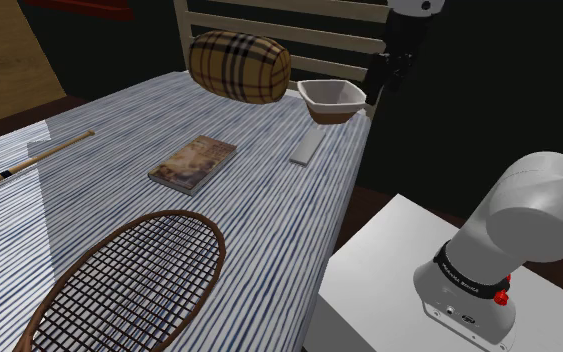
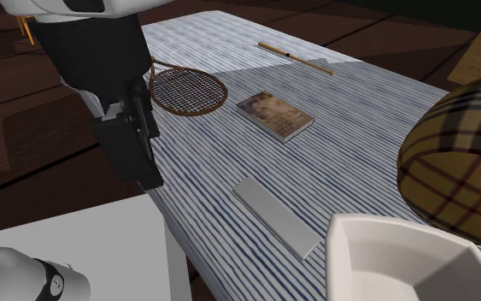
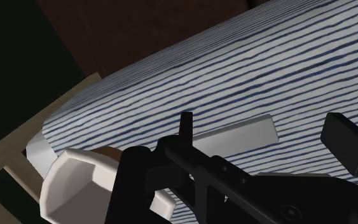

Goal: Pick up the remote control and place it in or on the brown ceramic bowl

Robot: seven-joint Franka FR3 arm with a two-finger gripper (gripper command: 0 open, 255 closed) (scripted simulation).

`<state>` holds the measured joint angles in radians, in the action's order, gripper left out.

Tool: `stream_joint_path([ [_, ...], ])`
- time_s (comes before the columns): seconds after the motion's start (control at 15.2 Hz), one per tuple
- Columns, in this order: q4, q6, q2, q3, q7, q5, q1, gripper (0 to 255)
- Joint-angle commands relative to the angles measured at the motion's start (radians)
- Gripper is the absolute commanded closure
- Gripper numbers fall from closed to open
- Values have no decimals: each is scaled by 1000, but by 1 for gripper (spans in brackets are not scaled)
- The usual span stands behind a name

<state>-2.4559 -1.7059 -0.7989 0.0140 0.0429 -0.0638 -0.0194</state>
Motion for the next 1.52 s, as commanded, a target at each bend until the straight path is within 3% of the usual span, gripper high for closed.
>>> stream_joint_path([
  [0.0,0,0,0,0,0,0,0,0],
  [0.79,50,-344,432,133,549,69,137,0],
  [1.32,176,-511,744,151,892,50,210,0],
  [1.45,182,-536,777,148,921,46,213,0],
])
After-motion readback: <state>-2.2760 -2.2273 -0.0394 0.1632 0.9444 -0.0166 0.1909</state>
